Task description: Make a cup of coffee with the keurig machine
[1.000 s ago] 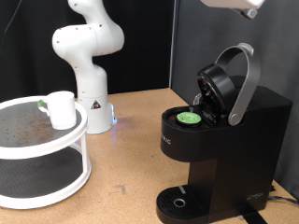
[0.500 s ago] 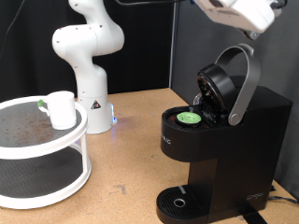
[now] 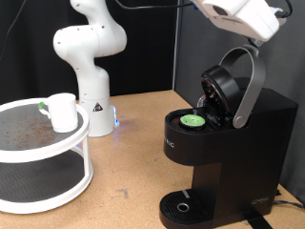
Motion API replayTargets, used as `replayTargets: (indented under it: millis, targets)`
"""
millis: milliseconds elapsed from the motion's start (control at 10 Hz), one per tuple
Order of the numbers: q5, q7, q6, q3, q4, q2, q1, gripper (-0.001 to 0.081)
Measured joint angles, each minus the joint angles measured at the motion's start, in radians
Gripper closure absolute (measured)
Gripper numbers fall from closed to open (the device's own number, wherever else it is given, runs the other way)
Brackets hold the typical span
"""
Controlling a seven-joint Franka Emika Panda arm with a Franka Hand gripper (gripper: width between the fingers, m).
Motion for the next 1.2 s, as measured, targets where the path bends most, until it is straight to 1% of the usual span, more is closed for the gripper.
replayTargets:
  millis: [500, 700, 900, 1200]
  targets:
    - [-0.015, 0.001, -0.023, -0.009, 0.001, -0.006, -0.009, 0.0803]
    - [-0.071, 0.002, -0.067, -0.021, -0.001, -0.014, -0.023, 0.0803]
    - [-0.114, -0.021, -0.107, -0.039, -0.001, -0.029, -0.04, 0.0803]
    - [-0.142, -0.067, -0.168, -0.08, -0.008, -0.039, -0.07, 0.0803]
